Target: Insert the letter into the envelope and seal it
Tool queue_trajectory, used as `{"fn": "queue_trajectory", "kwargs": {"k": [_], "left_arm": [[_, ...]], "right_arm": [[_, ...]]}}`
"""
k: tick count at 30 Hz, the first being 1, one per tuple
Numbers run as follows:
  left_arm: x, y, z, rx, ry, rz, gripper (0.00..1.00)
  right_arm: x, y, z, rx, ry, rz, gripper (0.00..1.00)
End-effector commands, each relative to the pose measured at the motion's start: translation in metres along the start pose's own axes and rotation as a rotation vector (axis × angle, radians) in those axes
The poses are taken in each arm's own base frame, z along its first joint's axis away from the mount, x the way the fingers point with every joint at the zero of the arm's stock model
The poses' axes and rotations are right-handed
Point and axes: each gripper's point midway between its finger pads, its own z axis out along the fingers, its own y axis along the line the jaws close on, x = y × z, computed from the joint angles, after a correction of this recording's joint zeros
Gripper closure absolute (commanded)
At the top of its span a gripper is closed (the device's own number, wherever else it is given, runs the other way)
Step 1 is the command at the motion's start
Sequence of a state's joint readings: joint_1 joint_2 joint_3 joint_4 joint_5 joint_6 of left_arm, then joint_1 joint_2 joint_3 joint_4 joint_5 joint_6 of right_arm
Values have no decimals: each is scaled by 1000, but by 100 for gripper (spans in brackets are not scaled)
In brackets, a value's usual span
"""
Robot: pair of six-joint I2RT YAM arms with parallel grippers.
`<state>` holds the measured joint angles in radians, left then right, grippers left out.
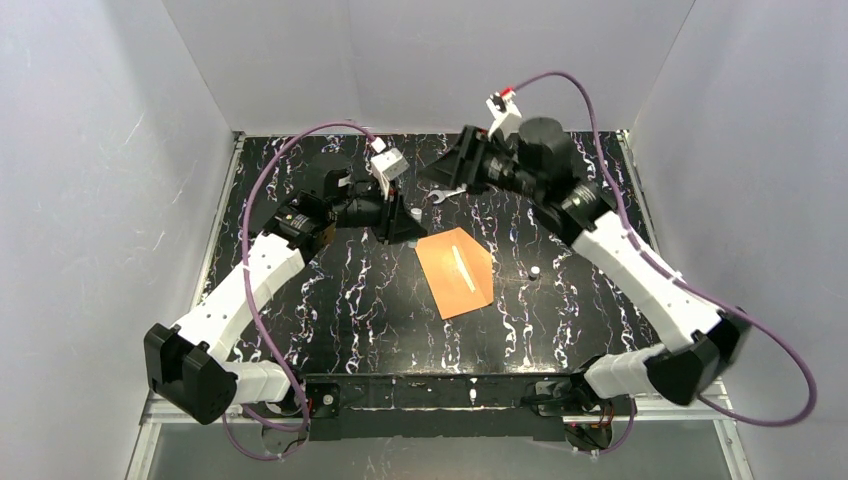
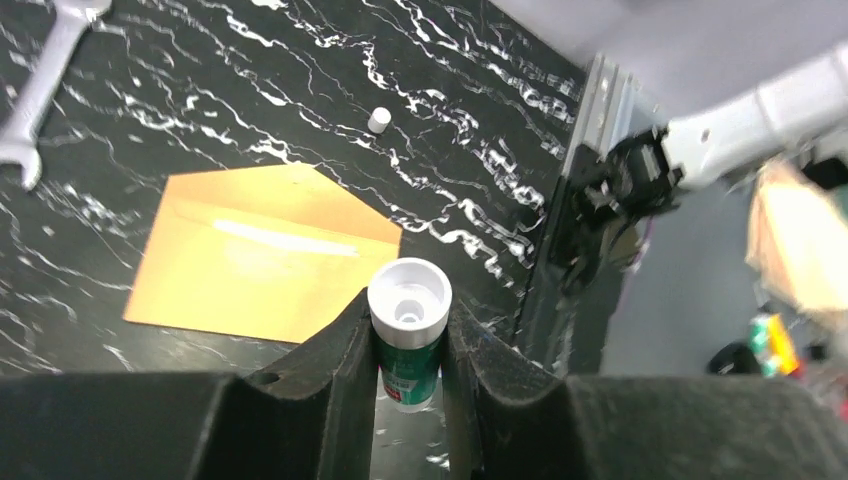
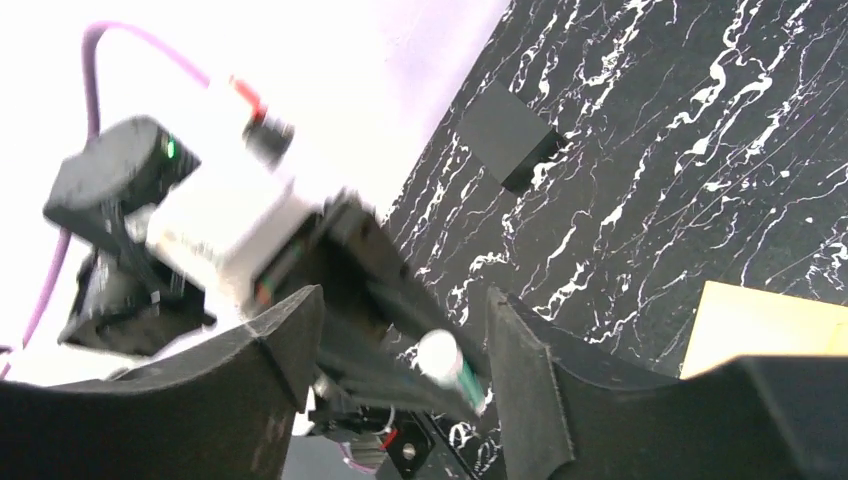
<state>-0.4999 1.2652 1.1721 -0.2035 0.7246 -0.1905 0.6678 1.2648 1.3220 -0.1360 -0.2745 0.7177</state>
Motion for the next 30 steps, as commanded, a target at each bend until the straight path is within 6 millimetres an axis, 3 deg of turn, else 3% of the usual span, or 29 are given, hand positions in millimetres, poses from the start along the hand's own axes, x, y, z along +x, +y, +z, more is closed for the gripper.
{"fn": "queue_trajectory", "kwargs": {"k": [1,9,13,22,26,30], "left_arm": [[-6,-17,-13,112,15,409,100],[-16,12,-3,44,90,546,100],[-12,22,0,31,128,576,100],[-12,31,4,11,145,595,100],[-18,29,3,9,132,606,100],[-20,28,3,11,128,619,100]], "right_arm": [[34,-33,8,232,241,162,35],[34,-26,11,226,247,186,37],[31,-15,15,166,240,187,33],[32,-9,23,88,188,235,30],[47,-20,29,127,260,236,37],[49,-25,35,144,264,217,47]]}}
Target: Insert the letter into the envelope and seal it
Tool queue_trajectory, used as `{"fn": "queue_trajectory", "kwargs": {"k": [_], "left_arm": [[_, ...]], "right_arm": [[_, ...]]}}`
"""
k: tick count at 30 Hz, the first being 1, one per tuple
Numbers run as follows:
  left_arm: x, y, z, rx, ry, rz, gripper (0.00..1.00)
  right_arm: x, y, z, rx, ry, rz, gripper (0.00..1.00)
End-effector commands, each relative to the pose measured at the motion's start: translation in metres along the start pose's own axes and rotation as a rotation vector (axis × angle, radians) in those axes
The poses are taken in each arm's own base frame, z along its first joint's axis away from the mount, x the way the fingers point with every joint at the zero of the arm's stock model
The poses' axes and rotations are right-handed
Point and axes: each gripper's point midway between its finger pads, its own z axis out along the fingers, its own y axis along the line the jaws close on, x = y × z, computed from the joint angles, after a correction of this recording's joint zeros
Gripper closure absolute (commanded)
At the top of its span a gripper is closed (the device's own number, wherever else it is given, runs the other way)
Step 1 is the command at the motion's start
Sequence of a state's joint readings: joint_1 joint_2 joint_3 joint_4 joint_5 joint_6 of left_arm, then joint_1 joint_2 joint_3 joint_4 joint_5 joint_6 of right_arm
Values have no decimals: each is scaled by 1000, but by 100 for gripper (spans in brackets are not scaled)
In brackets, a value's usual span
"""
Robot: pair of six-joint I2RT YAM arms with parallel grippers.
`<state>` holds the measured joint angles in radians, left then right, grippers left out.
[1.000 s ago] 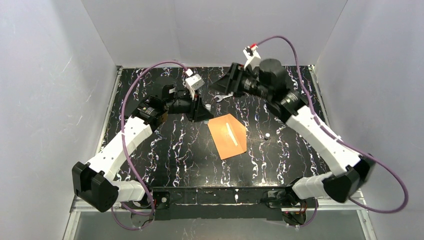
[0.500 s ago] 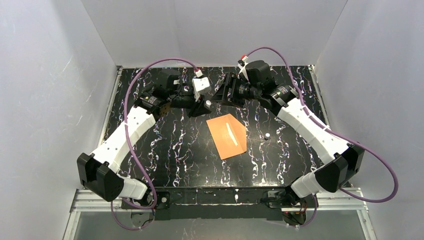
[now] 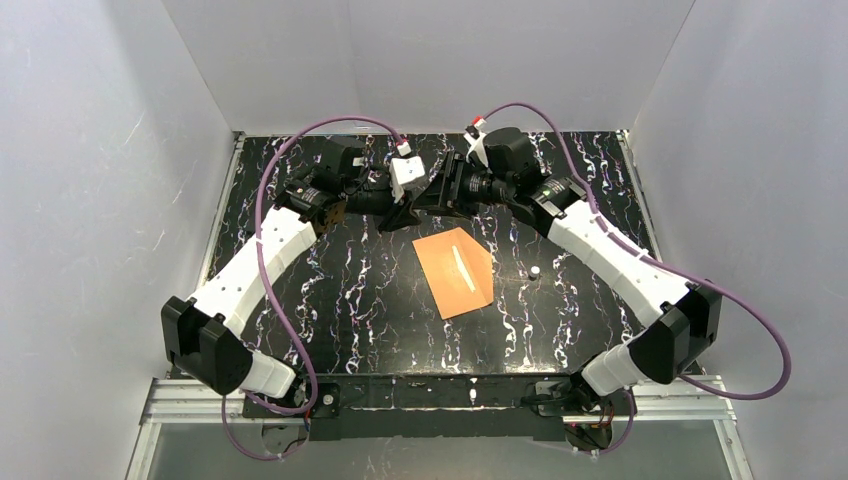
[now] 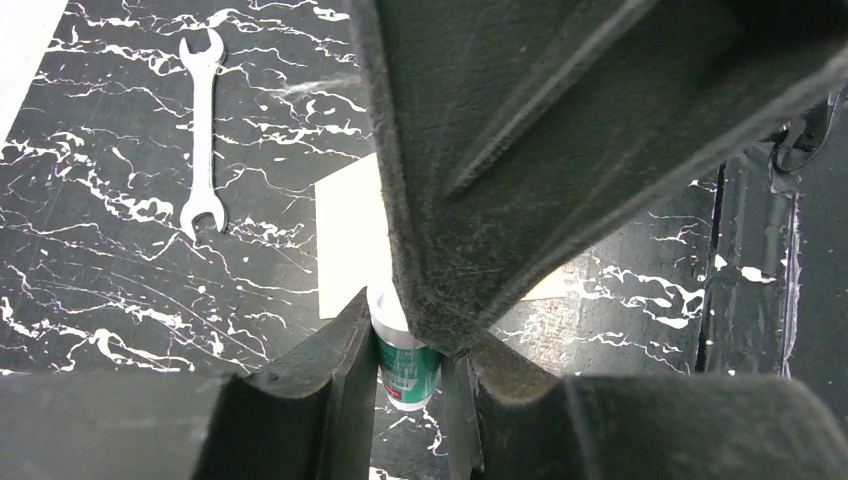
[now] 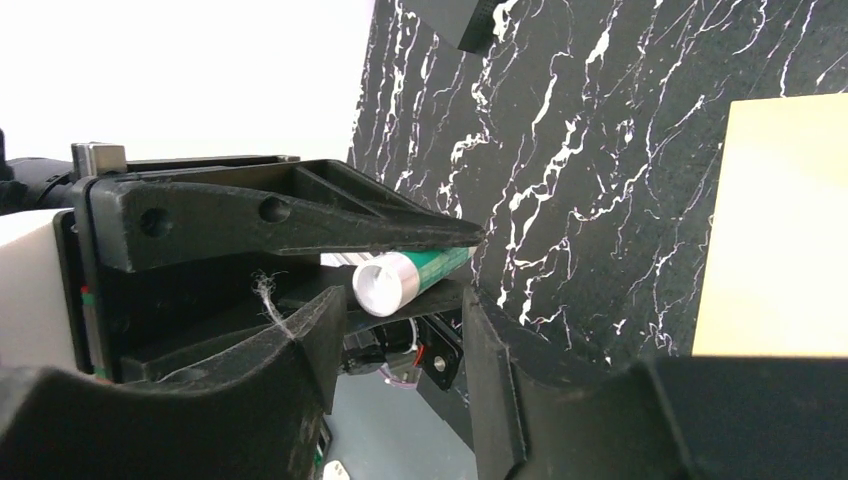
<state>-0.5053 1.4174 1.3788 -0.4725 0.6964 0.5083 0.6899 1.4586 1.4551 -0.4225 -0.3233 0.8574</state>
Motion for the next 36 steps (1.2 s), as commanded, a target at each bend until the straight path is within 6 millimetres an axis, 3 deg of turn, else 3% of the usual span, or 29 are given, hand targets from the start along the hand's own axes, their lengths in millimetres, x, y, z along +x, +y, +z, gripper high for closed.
{"fn": "queue_trajectory", "kwargs": {"k": [1,10,15,17,19,22,26,32,36], "left_arm": [[-21,0,-9,-8,-40,63,100],[-22,-3,-8,1,-44,86,100],[-22,0,-8,-24,-47,54,99],[-20,4,-7,-57,-52,10,90],[-19,9,-7,-105,-64,-32,76],[-14,8,-5,-117,-78,-82,66],[-11,-4,-1,-50,-88,-123,66],[-2,-14,1,-1,-77,-157,75],[-4,-18,-3,-2,-99,-163,70]], "right_arm": [[-7,12,3,-29,-13,-49,49],[-4,3,19,15,11,-76,51],[-6,3,22,30,3,-85,76],[-9,4,17,40,-21,-84,91],[-13,5,11,47,-46,-78,99],[-15,8,2,34,-54,-56,99],[-10,8,-4,23,-22,-39,99],[-6,4,-11,25,-4,-27,99],[-5,-3,-16,42,5,-37,99]]}}
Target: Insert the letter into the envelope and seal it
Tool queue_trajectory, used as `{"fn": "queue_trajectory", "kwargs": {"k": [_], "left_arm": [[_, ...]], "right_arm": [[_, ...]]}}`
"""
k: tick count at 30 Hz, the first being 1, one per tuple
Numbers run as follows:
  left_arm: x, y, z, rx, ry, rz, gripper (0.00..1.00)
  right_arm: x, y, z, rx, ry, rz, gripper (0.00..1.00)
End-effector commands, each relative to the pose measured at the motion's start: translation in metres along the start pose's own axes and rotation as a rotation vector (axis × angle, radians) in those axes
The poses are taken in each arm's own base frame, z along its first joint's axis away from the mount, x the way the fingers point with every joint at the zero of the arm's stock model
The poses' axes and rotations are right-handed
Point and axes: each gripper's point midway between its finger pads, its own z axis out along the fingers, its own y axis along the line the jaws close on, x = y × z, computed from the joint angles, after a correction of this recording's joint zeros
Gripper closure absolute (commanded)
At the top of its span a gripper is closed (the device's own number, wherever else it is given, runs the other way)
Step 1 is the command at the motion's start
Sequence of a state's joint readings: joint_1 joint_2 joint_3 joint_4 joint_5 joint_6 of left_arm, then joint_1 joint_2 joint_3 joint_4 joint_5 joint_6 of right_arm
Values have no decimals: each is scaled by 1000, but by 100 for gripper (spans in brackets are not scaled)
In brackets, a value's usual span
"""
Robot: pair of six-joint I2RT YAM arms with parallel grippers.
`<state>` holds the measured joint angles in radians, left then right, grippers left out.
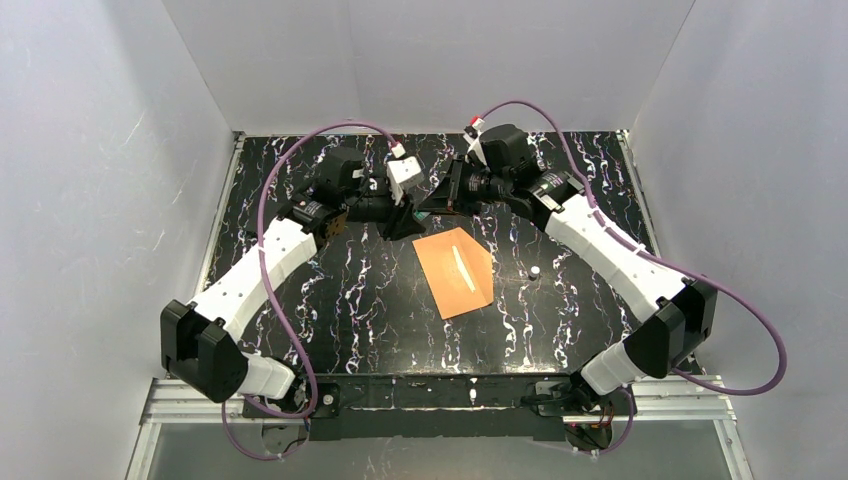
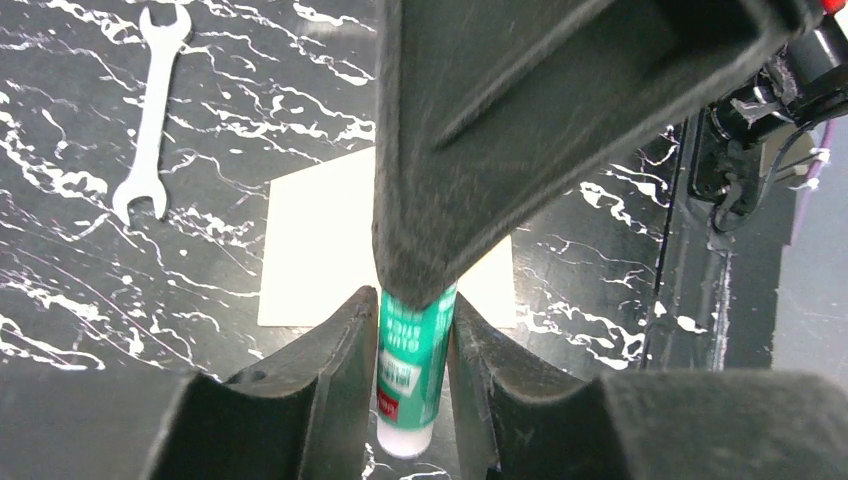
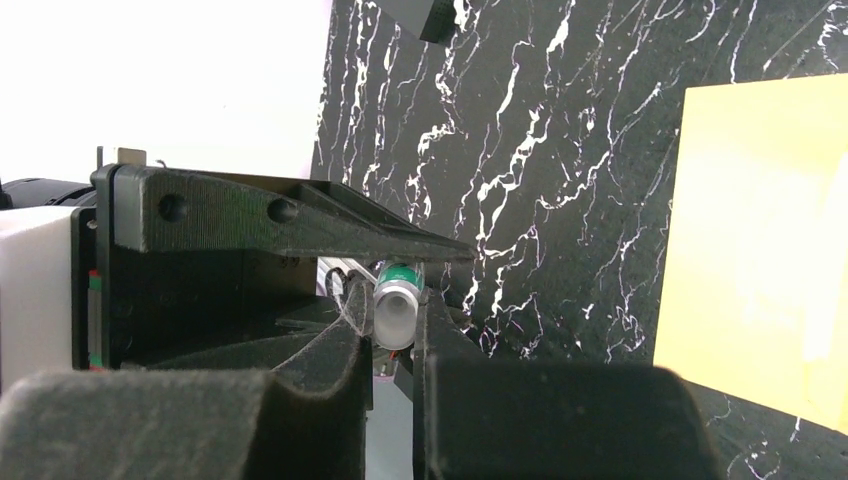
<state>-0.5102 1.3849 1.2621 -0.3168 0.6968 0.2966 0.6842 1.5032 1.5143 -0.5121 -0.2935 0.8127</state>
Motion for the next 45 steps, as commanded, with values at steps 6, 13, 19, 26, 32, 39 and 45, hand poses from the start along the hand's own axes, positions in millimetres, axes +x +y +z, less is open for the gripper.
{"fn": "queue_trajectory", "kwargs": {"k": [6,13,19,26,32,39,45], "left_arm": [[-10,-14,-13,18,-60,-37,63],[-14,-16,-11,38,-85,-55,66],[-13,-14,-8,54,-55,-55,100],[-30,-62,-26,285,-51,-153,100],[-47,-95,-40,484,-75,-245,100],[-51,-101,-42,556,-97,-247,100],[-52,-86,-32,542,-110,-243,100]], "right_arm": [[1,7,-22,-34,-3,-33,99],[12,1,-17,-42,47,-50,99],[9,11,-20,-108,33,-114,59],[12,49,-52,-376,-51,-475,28],[24,56,-71,-456,-70,-620,31],[23,68,-75,-516,-78,-626,57],[44,74,-82,-608,43,-628,49]]}}
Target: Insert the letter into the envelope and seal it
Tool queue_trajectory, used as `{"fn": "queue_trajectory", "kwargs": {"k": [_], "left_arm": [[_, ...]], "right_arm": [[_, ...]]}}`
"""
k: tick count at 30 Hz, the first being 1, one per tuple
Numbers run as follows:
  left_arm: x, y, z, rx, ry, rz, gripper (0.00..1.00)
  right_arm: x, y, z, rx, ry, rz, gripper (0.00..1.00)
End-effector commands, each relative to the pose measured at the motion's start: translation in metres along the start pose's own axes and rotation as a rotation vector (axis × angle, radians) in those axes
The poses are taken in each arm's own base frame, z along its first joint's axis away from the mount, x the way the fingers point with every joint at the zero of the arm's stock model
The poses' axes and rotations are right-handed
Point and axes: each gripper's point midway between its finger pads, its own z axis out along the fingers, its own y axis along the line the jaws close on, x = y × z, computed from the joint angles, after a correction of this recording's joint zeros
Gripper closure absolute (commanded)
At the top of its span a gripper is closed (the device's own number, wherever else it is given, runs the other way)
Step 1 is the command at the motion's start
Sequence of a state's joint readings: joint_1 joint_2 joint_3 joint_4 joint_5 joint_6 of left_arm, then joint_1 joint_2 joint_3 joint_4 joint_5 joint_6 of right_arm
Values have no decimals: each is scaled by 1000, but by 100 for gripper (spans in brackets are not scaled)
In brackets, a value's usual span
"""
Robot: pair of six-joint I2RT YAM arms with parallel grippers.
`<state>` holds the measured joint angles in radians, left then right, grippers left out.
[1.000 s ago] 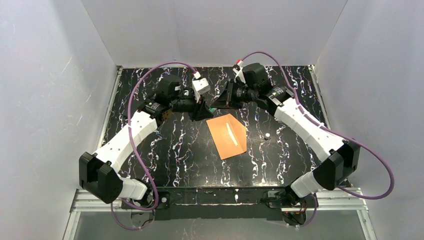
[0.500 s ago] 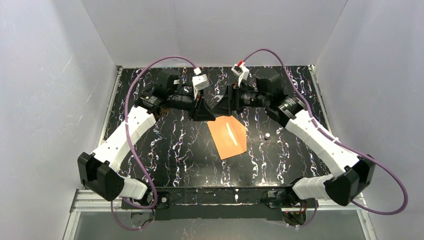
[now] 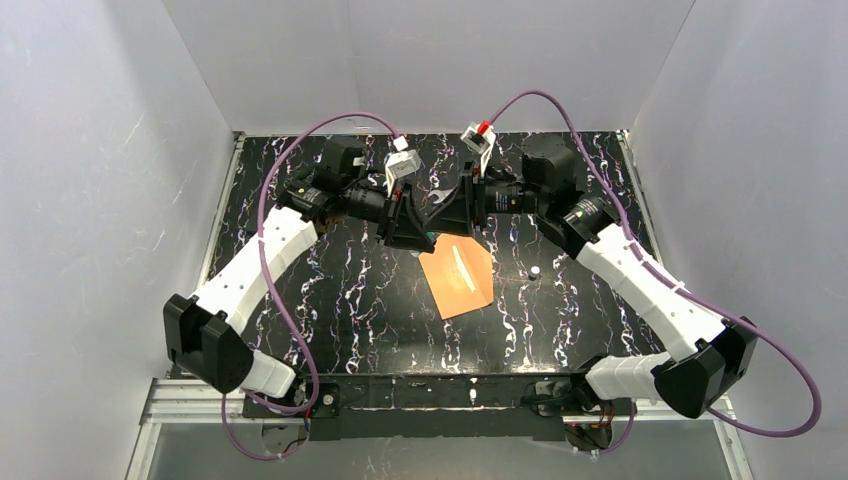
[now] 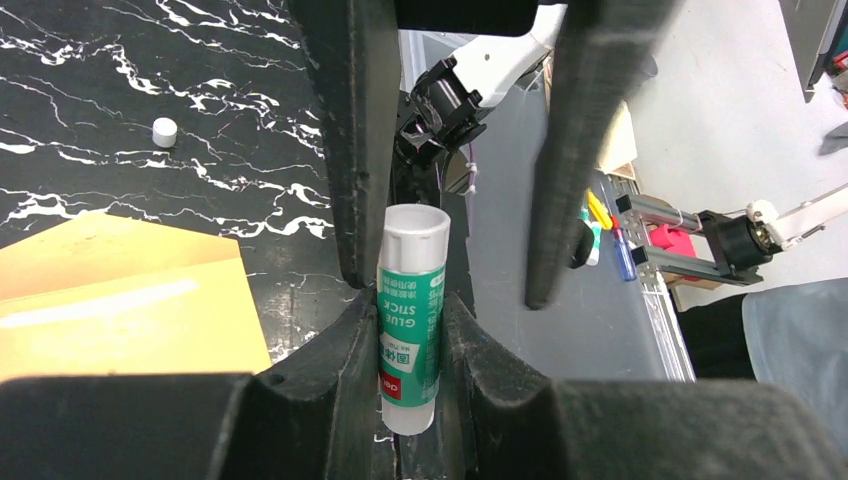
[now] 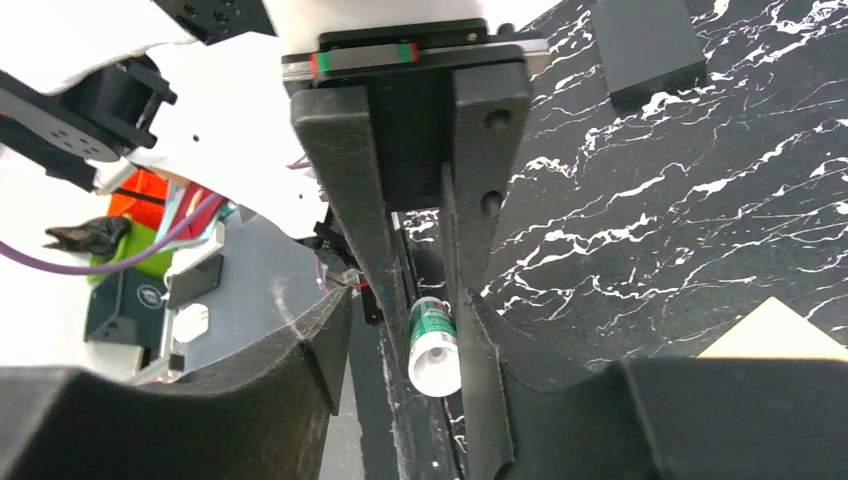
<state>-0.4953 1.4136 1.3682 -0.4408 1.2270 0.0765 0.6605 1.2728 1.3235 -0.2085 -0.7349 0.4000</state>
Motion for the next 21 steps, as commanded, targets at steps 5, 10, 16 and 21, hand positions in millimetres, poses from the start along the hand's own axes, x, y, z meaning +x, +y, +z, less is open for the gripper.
{"fn": "queue_trajectory", "kwargs": {"k": [5,10,16,21], "left_arm": [[-13,10,-6,22,-33,24,100],[-16,10,-10,36,-47,35,100],[-17,3,-12,67,-53,53,100],[-17,1,-13,65,-55,58,100]], "right_arm": [[4,18,-8,-83,56,-52,53],[13,9,-10,-29,101,-43,50],[12,-8,-9,57,99,-58,39],[9,-8,-5,44,90,-52,57]]}}
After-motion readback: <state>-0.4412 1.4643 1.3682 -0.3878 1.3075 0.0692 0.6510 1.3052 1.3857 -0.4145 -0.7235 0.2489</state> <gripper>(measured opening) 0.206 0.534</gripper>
